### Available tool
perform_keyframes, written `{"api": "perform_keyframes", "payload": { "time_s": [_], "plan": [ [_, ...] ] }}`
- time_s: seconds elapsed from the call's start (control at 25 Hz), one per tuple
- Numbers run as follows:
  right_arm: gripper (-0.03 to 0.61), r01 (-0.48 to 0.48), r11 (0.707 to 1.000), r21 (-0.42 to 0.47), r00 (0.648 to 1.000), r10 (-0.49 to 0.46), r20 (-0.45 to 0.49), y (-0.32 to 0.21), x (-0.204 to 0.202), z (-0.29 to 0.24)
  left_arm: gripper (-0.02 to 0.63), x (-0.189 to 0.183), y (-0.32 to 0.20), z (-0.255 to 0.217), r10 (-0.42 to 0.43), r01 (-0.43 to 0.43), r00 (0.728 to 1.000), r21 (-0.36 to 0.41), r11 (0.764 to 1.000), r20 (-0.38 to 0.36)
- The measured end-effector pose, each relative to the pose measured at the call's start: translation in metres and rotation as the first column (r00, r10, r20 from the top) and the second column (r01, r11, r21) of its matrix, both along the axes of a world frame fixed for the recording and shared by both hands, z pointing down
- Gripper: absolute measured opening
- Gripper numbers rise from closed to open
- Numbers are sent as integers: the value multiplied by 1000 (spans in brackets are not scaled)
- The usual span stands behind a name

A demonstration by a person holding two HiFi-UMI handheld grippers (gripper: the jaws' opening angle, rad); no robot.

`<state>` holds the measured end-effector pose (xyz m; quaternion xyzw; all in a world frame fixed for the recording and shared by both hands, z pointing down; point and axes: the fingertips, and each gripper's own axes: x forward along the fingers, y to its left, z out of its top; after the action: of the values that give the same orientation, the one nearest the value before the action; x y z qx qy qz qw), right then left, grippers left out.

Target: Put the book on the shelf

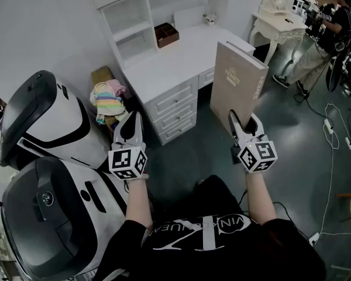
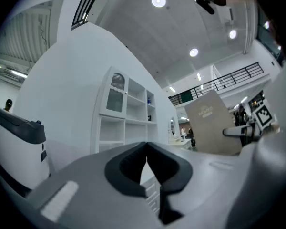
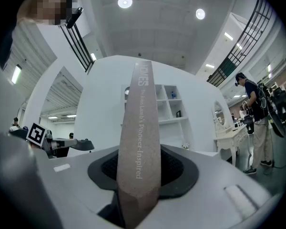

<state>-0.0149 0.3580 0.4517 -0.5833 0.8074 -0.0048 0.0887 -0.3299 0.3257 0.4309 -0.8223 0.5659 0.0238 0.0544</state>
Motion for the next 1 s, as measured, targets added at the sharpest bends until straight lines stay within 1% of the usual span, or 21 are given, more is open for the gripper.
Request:
{"api": "perform_keyframes", "payload": {
  "time_s": [0.2,0.36,0.64,0.76,0.88,1.0],
  "plan": [
    [172,-12,1000,-15,1000,12,7,-4,4,6,0,5,-3,1,9,-9,1000,-6,1000,-3],
    [172,-14,1000,-23,1000,14,9,-6,5,9,0,5,-6,1,7,-7,1000,-13,1000,-20],
    [172,-23,999,-34,1000,23,1,1,10,17,0,12,-4,17,20,-21,999,-48,999,-29],
    [172,-21,1000,-22,999,22,26,0,17,16,0,20,-10,18,39,-41,998,-46,998,-41],
    [172,-29,999,-17,999,30,35,-10,24,15,0,27,-22,15,54,-56,998,-40,998,-32],
    [172,-36,999,-4,999,36,36,-34,35,10,0,36,-44,10,58,-59,998,-33,998,-32]
  ]
}}
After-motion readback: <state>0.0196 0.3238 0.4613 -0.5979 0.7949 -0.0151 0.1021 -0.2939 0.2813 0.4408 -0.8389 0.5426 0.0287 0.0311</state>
